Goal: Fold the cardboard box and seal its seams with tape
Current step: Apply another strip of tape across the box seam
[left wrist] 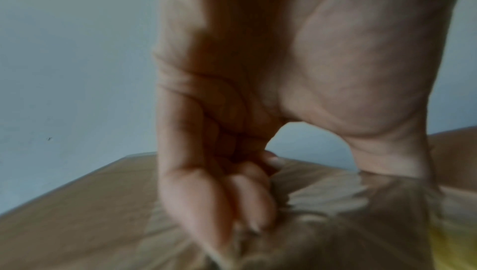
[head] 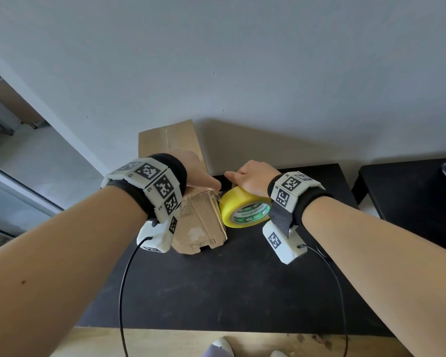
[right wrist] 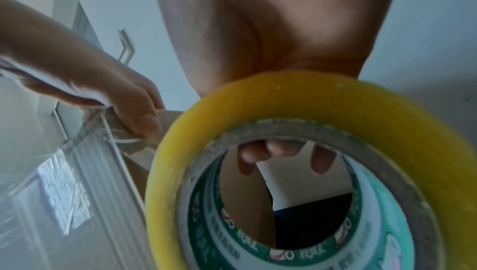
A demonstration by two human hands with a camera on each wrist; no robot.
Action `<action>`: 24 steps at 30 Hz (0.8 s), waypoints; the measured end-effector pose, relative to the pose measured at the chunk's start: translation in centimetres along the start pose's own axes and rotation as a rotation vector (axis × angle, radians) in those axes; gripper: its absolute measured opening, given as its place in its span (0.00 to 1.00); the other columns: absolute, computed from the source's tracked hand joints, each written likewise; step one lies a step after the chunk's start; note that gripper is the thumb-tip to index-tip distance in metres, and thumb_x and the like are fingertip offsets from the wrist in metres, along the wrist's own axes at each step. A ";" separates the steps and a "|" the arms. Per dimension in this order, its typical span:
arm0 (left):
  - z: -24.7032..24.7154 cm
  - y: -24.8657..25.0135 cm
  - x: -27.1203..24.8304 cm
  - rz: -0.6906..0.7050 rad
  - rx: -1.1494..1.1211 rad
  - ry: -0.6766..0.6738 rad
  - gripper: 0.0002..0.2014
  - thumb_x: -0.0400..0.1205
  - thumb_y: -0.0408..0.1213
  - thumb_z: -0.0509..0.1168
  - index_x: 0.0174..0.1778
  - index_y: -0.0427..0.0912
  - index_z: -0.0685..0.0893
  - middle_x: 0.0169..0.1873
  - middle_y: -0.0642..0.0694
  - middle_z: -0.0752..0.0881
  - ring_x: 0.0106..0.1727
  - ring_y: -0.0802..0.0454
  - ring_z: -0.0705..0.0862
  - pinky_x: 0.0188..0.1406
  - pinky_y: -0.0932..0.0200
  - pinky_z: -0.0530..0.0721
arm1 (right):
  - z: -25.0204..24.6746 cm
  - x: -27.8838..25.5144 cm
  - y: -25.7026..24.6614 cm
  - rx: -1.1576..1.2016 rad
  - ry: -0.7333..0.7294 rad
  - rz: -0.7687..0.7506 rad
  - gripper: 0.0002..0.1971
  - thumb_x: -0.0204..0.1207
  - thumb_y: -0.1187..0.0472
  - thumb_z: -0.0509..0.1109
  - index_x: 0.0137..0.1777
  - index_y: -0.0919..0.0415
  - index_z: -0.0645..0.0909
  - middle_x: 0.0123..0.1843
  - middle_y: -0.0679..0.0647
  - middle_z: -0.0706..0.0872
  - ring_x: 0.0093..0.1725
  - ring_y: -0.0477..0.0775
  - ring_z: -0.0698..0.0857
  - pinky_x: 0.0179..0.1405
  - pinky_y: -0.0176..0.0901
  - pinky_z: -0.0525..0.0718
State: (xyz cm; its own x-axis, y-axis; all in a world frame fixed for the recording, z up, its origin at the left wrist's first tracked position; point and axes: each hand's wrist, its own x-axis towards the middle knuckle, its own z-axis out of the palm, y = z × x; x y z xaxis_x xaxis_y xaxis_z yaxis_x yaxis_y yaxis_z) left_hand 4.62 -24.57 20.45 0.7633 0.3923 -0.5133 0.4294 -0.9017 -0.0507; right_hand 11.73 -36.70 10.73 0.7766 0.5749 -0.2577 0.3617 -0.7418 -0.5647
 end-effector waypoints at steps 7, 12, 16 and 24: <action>0.0 0.2 -0.5 0.026 0.108 0.060 0.25 0.74 0.57 0.66 0.23 0.38 0.76 0.21 0.45 0.78 0.24 0.50 0.75 0.37 0.60 0.79 | -1.4 -2.1 0.6 0.106 -0.104 0.029 0.32 0.68 0.27 0.63 0.50 0.56 0.86 0.47 0.52 0.88 0.48 0.52 0.86 0.53 0.46 0.82; 0.1 0.1 -0.7 0.048 0.143 0.054 0.25 0.75 0.58 0.64 0.22 0.40 0.77 0.19 0.47 0.79 0.24 0.52 0.76 0.34 0.62 0.77 | -2.3 -3.4 2.1 -0.009 -0.290 0.034 0.35 0.65 0.46 0.80 0.70 0.54 0.73 0.63 0.52 0.83 0.59 0.54 0.83 0.64 0.51 0.80; 0.2 0.2 -0.8 0.051 0.169 0.073 0.25 0.77 0.58 0.62 0.24 0.40 0.76 0.23 0.46 0.79 0.26 0.52 0.76 0.32 0.61 0.75 | -1.4 -3.9 3.2 -0.086 -0.182 0.114 0.32 0.63 0.58 0.82 0.68 0.58 0.75 0.61 0.55 0.84 0.60 0.58 0.83 0.61 0.50 0.80; 0.6 -0.2 -0.9 0.054 0.155 0.091 0.24 0.78 0.58 0.60 0.26 0.41 0.74 0.25 0.46 0.79 0.27 0.53 0.76 0.37 0.60 0.76 | -1.1 -4.8 3.0 -0.126 -0.063 0.096 0.32 0.65 0.58 0.80 0.70 0.59 0.75 0.63 0.55 0.83 0.61 0.58 0.82 0.59 0.48 0.80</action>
State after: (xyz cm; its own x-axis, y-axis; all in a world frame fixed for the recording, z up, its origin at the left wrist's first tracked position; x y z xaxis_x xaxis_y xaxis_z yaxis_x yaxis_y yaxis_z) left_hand 3.56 -24.87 20.38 0.8270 0.3508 -0.4393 0.3123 -0.9364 -0.1599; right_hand 9.70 -42.10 11.15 0.7780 0.5172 -0.3566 0.3528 -0.8294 -0.4332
